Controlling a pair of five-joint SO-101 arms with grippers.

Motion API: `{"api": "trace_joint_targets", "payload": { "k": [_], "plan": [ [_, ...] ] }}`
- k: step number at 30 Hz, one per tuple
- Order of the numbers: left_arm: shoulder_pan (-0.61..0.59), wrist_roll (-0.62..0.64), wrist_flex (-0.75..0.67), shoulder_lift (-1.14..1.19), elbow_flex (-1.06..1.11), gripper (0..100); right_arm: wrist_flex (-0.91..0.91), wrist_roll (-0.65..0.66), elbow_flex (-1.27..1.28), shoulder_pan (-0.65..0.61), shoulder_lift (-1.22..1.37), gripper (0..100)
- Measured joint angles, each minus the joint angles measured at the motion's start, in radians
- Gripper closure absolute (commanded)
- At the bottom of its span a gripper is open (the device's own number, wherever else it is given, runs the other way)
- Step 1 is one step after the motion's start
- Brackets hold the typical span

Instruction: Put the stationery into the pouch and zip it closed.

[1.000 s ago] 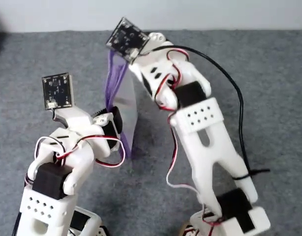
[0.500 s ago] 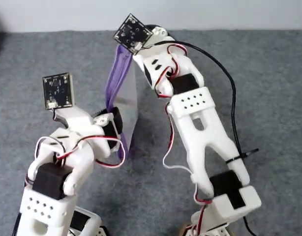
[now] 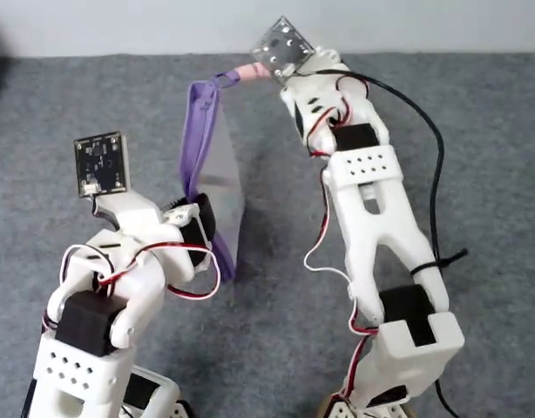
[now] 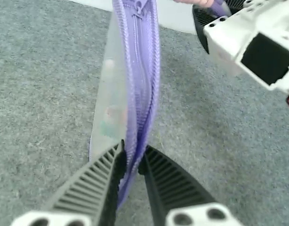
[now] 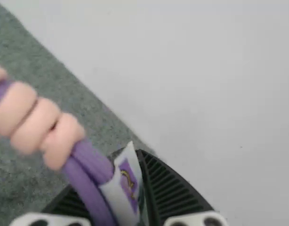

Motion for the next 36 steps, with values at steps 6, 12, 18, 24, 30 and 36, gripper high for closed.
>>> {"api": "trace_joint_targets", "payload": {
  "k": [6,12,18,24,30,36],
  "plan": [
    [-0.003,0.0,0.0,0.0,0.0,86,0.167,0.0,0.0,-0.002,-0.071,99.1],
    [-0.002,0.006,0.002,0.006,-0.002,71,0.33,0.0,0.0,-0.002,-0.141,99.1],
    [-0.002,0.02,0.002,0.006,-0.091,71,0.437,-0.02,0.0,0.018,-0.189,99.1],
    [-0.002,0.02,0.002,0.006,-0.106,71,0.569,-0.083,0.0,0.087,-0.224,99.1],
    [-0.002,0.021,0.002,0.006,-0.107,71,0.712,-0.086,0.0,0.15,-0.238,99.1],
    [-0.015,0.023,0.002,0.006,-0.107,71,0.795,-0.086,0.0,0.272,-0.261,99.1]
  ]
}}
